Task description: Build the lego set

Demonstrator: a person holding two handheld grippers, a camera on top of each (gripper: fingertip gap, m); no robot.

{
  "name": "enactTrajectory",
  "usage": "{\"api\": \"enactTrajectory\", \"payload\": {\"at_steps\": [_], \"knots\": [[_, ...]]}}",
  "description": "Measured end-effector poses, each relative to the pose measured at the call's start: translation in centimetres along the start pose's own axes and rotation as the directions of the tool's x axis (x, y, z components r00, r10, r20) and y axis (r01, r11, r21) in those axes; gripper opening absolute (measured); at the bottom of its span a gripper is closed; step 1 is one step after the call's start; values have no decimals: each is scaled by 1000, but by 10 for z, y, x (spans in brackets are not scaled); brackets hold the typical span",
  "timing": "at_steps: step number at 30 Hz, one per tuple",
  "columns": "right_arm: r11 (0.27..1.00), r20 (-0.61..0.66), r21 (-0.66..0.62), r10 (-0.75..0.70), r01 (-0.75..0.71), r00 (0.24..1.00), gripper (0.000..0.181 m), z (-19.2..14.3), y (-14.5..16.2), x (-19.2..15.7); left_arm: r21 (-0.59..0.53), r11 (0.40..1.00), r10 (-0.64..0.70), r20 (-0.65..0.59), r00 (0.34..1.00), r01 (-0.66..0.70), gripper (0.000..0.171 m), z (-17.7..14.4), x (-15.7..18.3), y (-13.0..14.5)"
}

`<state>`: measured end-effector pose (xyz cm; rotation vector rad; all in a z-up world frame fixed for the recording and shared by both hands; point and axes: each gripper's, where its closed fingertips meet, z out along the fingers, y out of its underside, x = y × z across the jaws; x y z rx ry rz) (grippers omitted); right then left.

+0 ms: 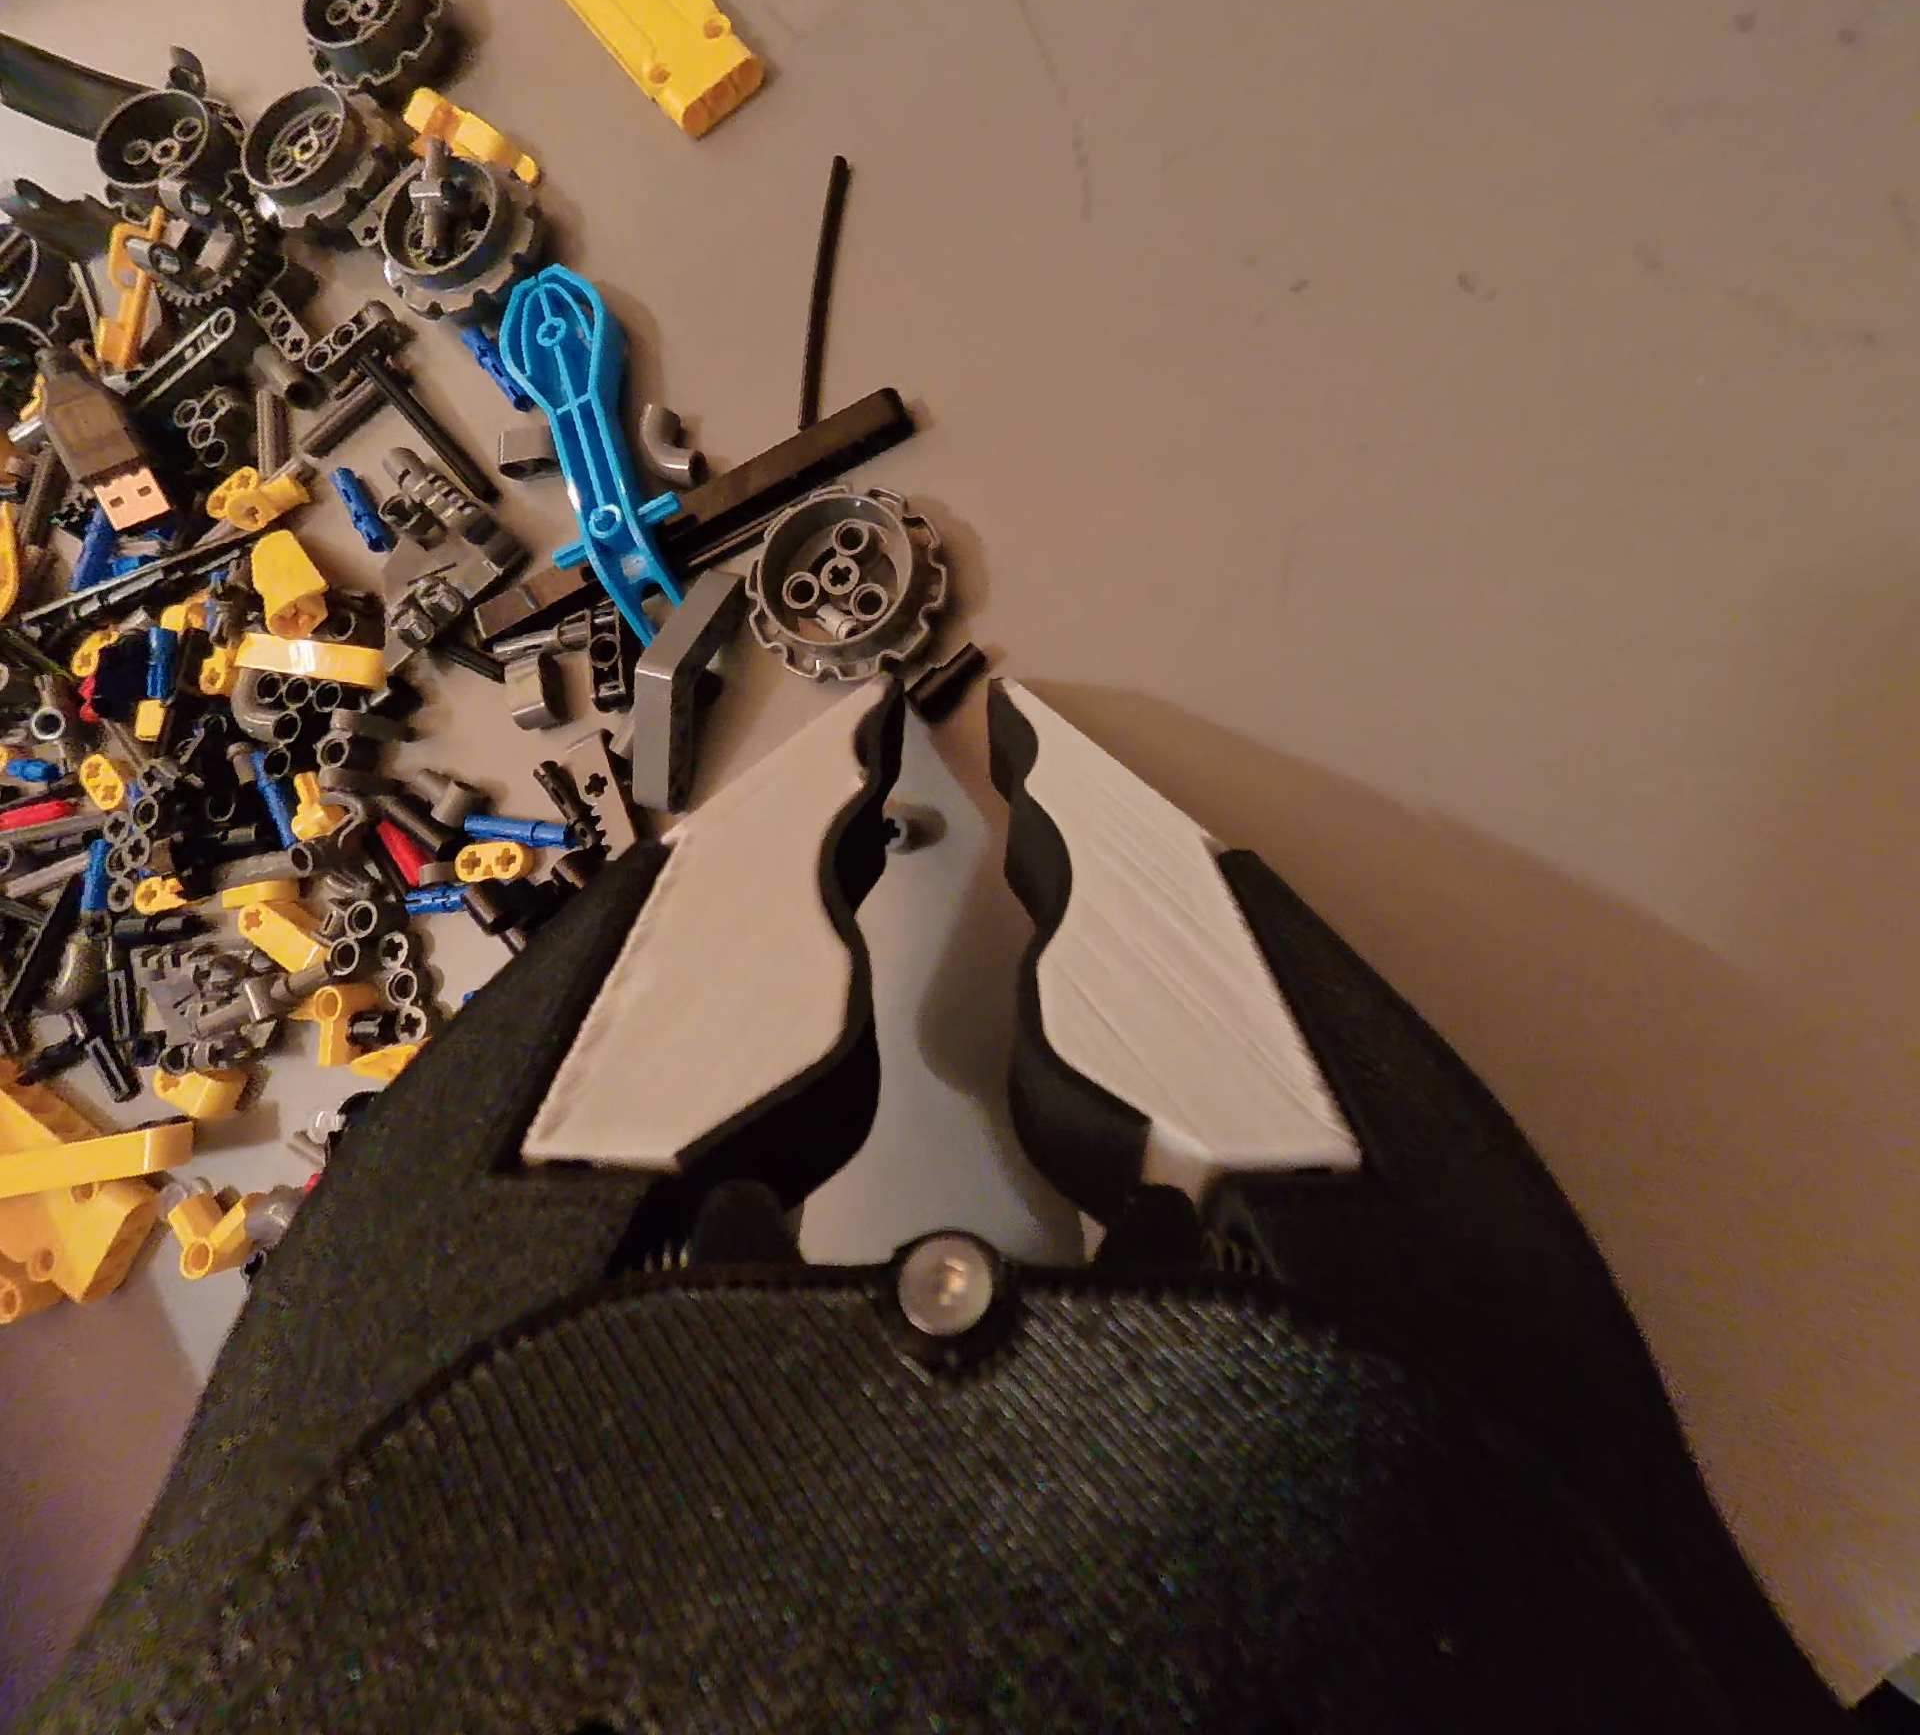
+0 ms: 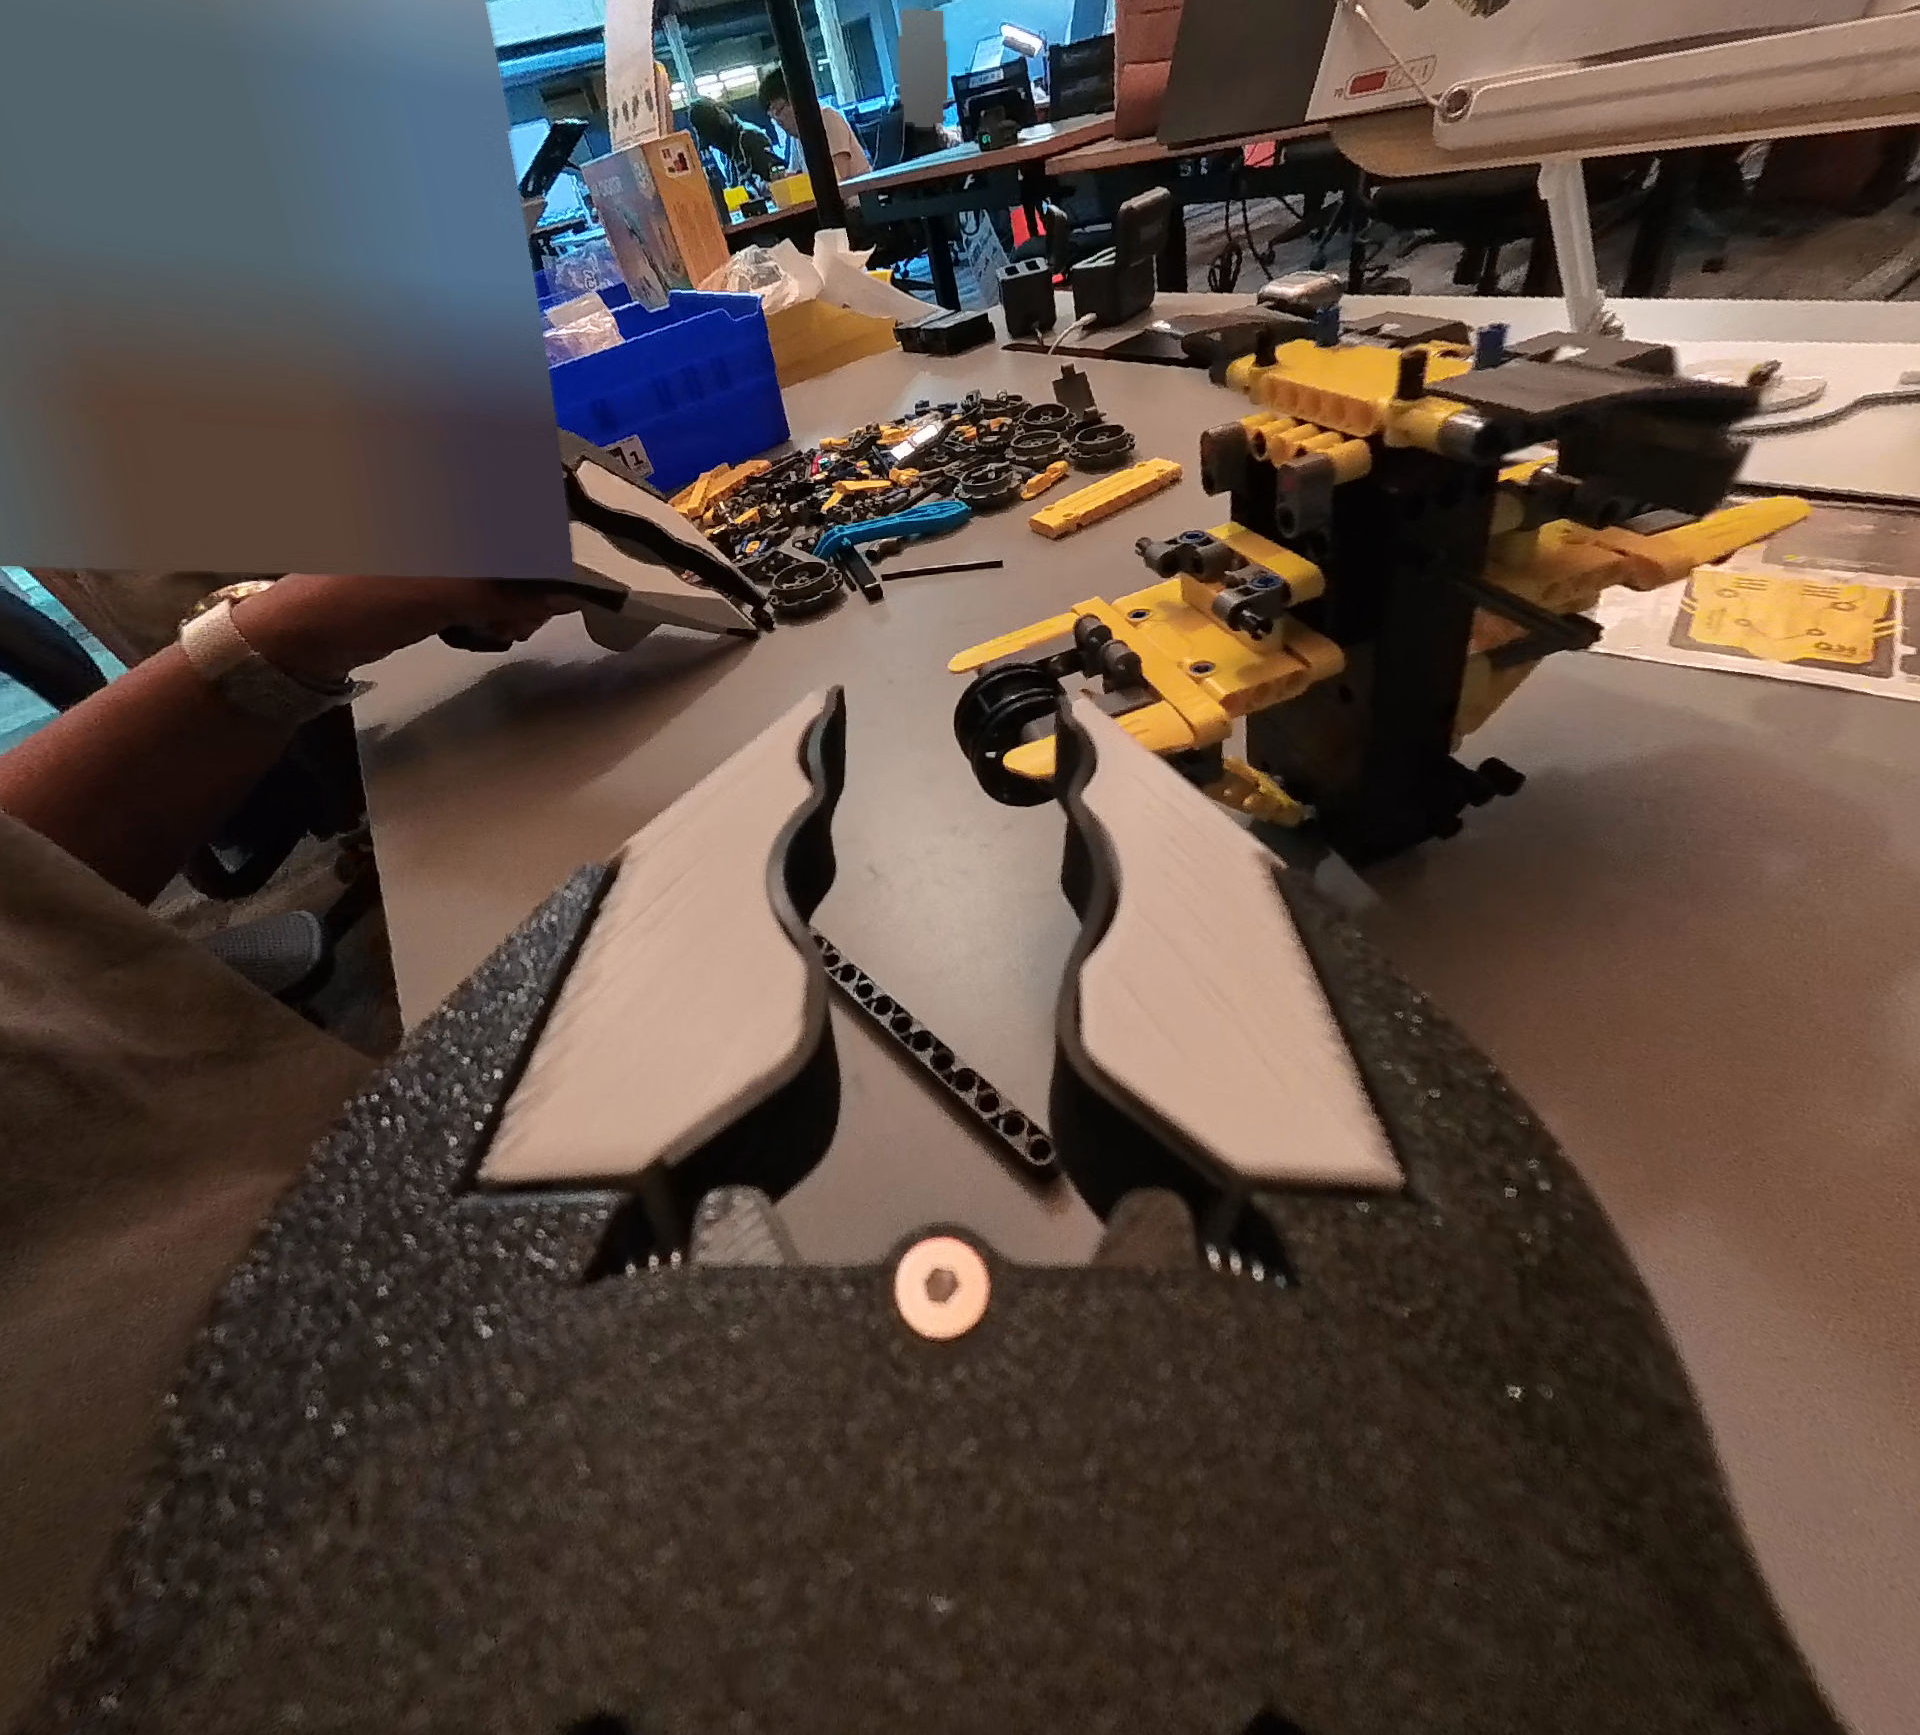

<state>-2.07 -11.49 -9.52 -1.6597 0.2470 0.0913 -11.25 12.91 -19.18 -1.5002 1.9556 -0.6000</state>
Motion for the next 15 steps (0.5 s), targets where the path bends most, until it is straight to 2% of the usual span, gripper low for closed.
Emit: {"api": "enactTrajectory", "payload": {"at_steps": [2,6,10,12,15], "knots": [[1000,2,10,2,-2,1000,39,-2,-1,0,-8,1000,6,-17,1000,-6,4,1,4,0],[1000,9,25,5,-5,1000,40,-4,-2,-1,-26,1000,8,-4,1000,-8,4,-1,5,1],[1000,19,21,-3,3,1000,40,-4,-2,-5,16,1000,22,-10,1000,-22,4,-7,13,-7],[1000,46,7,3,-3,999,41,0,-1,-13,98,993,62,-28,998,-59,4,-14,25,-23],[999,101,-25,50,-48,994,41,11,4,-31,287,948,148,-20,989,-136,3,-30,52,-58]]}}
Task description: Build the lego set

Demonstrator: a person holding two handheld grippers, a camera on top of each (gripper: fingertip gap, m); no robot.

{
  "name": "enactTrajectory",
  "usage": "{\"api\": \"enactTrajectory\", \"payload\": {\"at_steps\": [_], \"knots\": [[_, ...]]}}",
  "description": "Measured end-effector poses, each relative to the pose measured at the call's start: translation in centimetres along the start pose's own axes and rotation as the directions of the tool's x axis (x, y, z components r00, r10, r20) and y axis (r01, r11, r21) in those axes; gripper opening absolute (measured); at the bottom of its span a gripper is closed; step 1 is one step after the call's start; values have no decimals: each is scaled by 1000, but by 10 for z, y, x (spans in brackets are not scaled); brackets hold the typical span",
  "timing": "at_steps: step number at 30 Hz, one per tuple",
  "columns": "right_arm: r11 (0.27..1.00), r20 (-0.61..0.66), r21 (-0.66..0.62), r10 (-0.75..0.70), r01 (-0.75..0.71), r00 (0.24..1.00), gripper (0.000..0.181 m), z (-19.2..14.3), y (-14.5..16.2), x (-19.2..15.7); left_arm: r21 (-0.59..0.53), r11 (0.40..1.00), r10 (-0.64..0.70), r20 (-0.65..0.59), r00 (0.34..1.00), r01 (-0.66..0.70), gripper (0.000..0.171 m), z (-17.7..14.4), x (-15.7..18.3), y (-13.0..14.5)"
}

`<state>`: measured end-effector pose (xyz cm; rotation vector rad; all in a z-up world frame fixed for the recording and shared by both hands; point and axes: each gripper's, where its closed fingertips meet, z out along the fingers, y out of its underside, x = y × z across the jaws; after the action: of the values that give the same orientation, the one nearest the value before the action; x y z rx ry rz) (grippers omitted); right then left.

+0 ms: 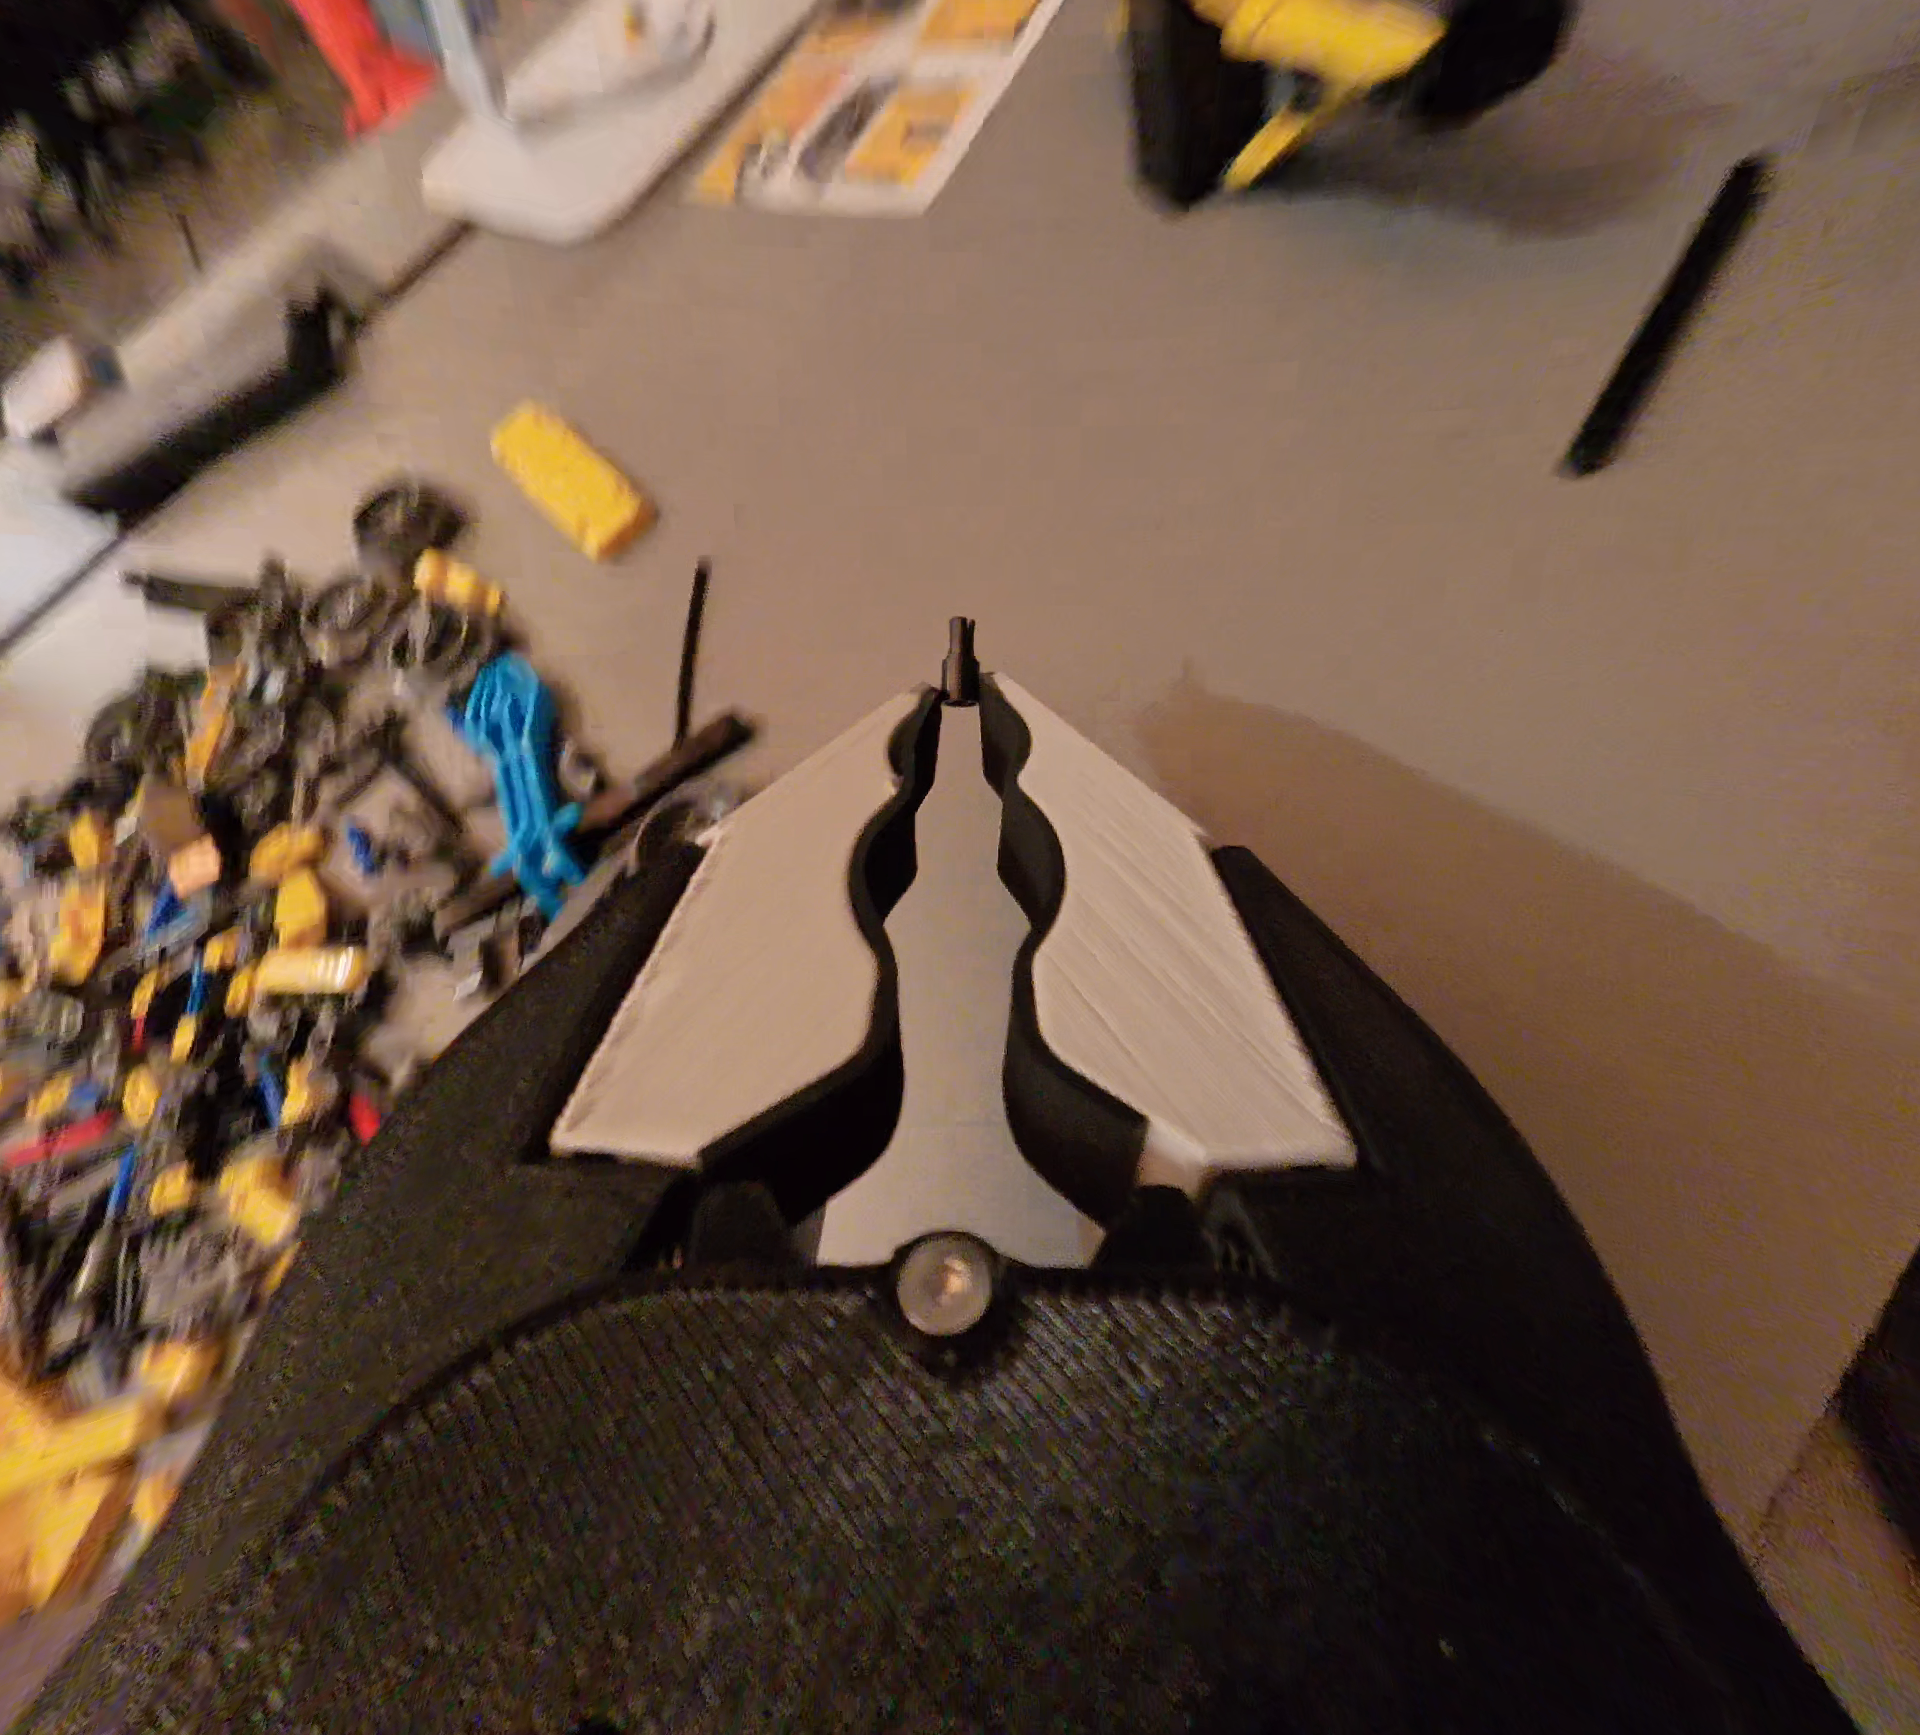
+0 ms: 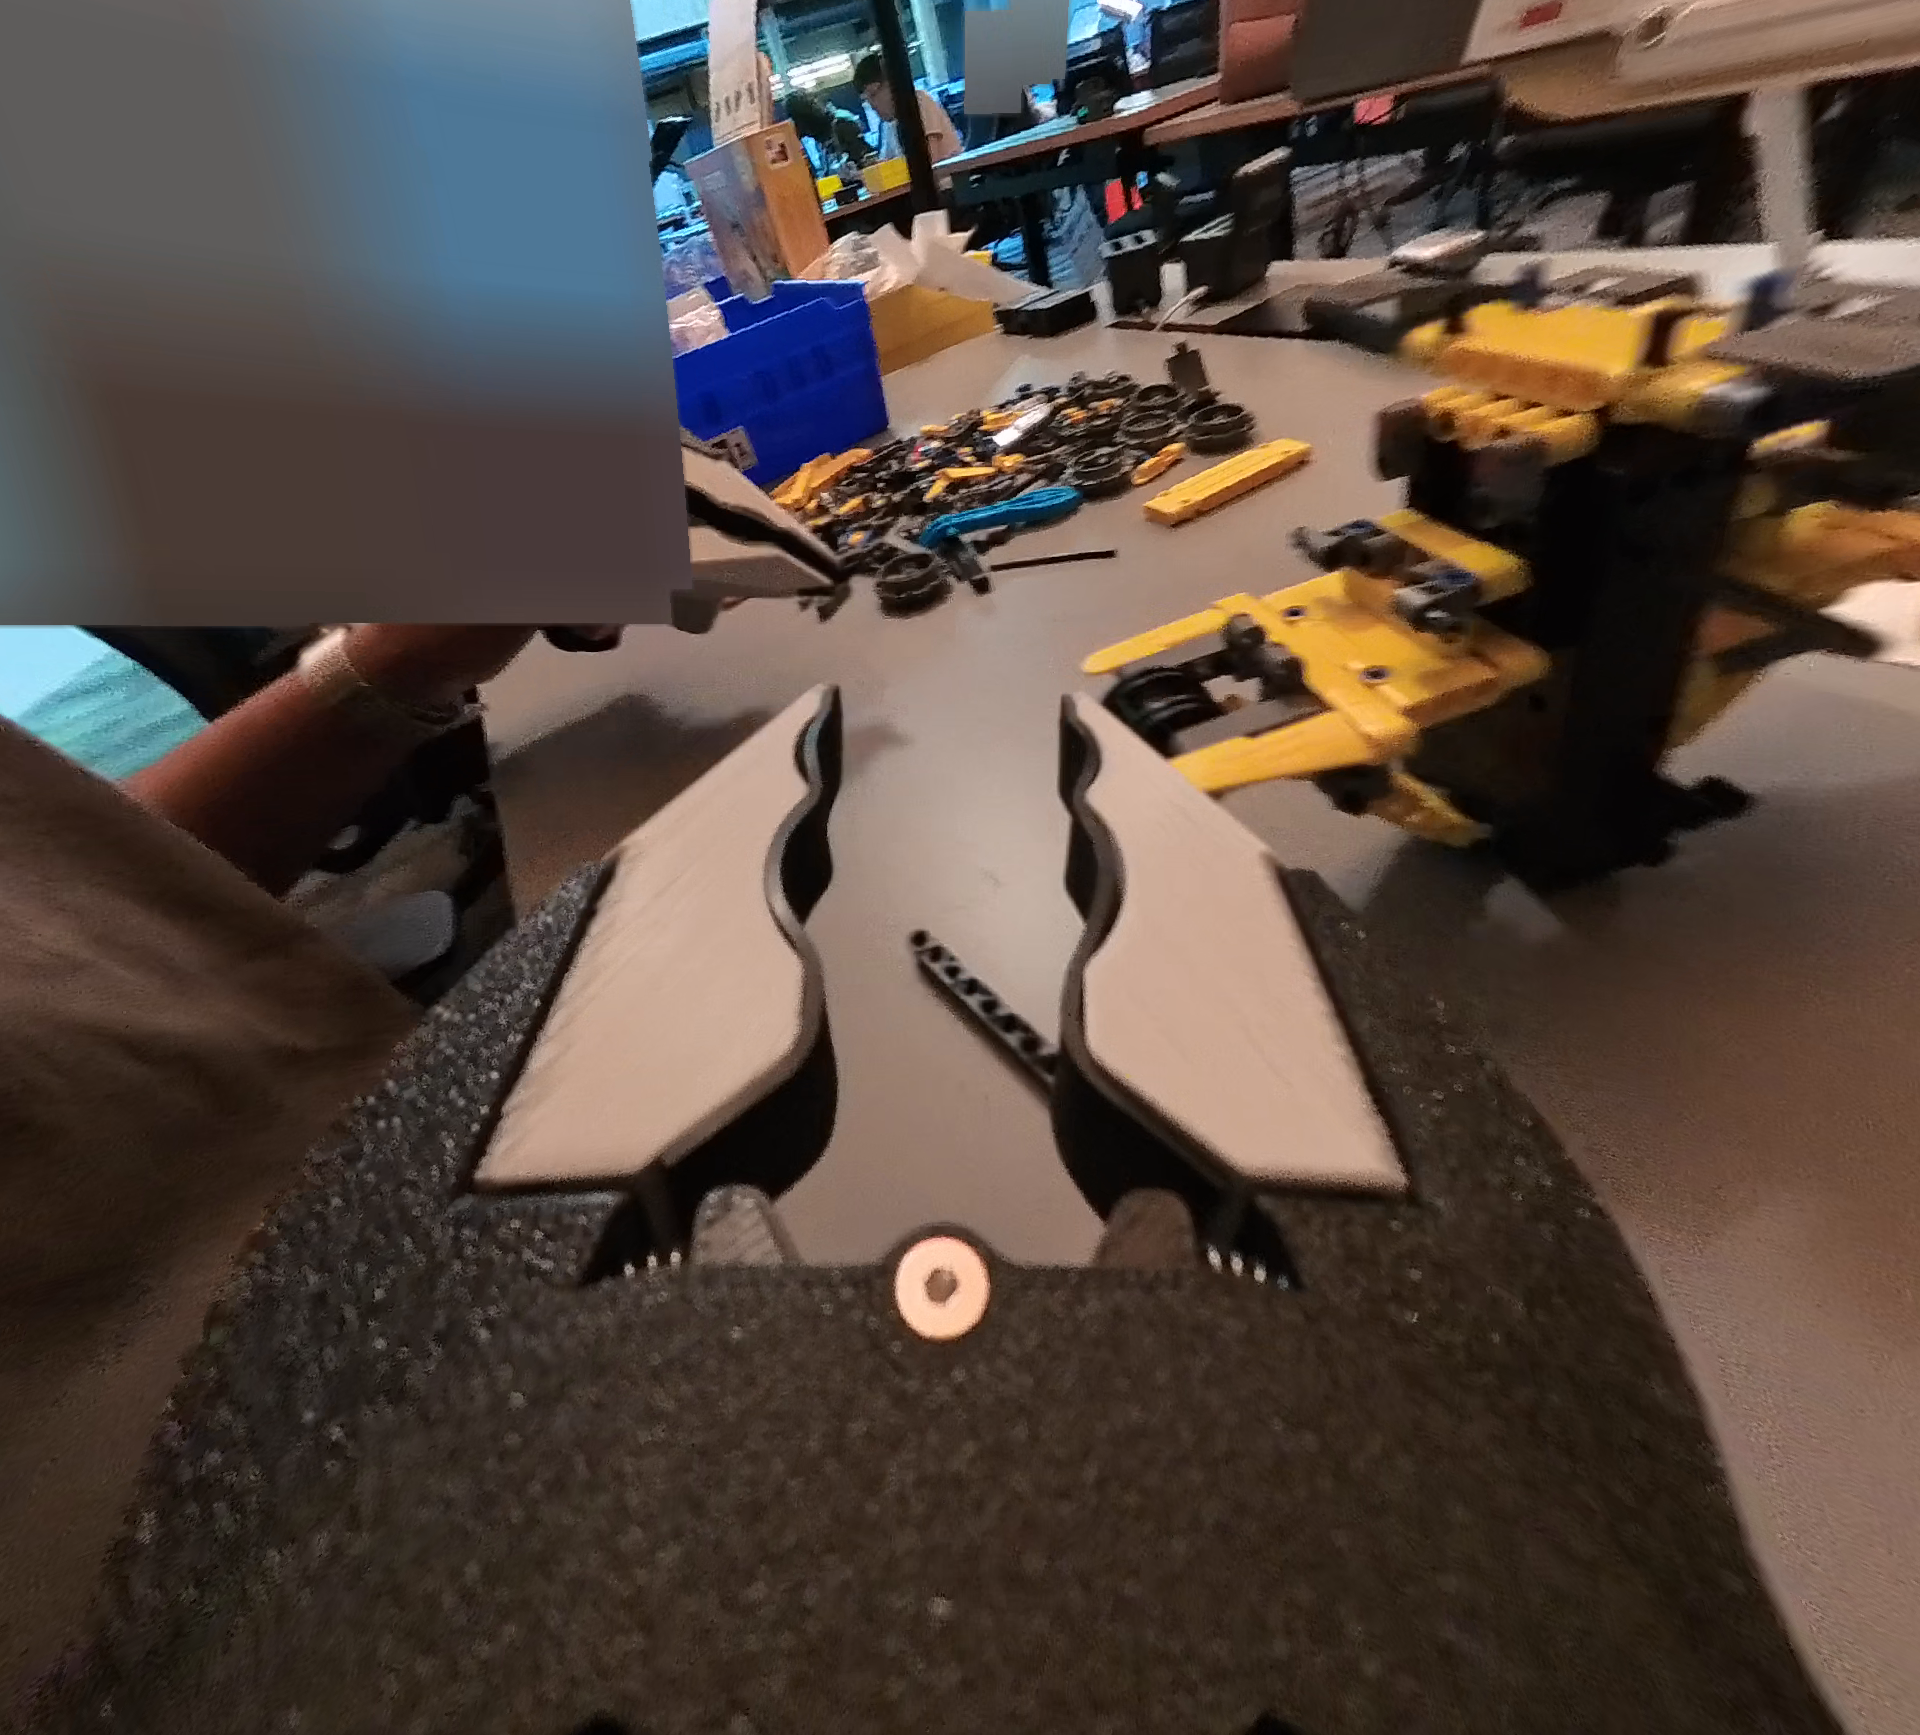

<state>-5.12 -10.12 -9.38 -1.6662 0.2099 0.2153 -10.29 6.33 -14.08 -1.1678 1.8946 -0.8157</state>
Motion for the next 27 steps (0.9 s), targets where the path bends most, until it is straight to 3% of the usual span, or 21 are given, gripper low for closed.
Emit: {"api": "enactTrajectory", "payload": {"at_steps": [5,7,9,12,16,20,27], "knots": [[993,153,-35,120,-116,981,29,22,8,-33,264,962,95,-68,993,-74,3,-3,58,-62],[984,227,2,173,-178,959,12,23,0,-40,360,930,115,-101,988,-71,3,-7,81,-86],[964,272,59,233,-258,934,11,19,-11,-38,421,905,127,-144,981,-55,3,-10,100,-105],[935,338,106,287,-339,896,15,12,-21,-37,437,898,140,-184,973,-47,3,-6,116,-118],[934,401,102,276,-342,874,12,-1,-22,-42,445,894,166,-210,963,-57,3,-1,126,-123],[951,383,77,251,-301,889,2,-10,-18,-38,433,897,200,-224,954,-87,3,3,135,-123],[954,357,80,244,-290,902,10,-12,-16,-33,436,896,205,-248,947,-80,3,8,143,-128]]}}
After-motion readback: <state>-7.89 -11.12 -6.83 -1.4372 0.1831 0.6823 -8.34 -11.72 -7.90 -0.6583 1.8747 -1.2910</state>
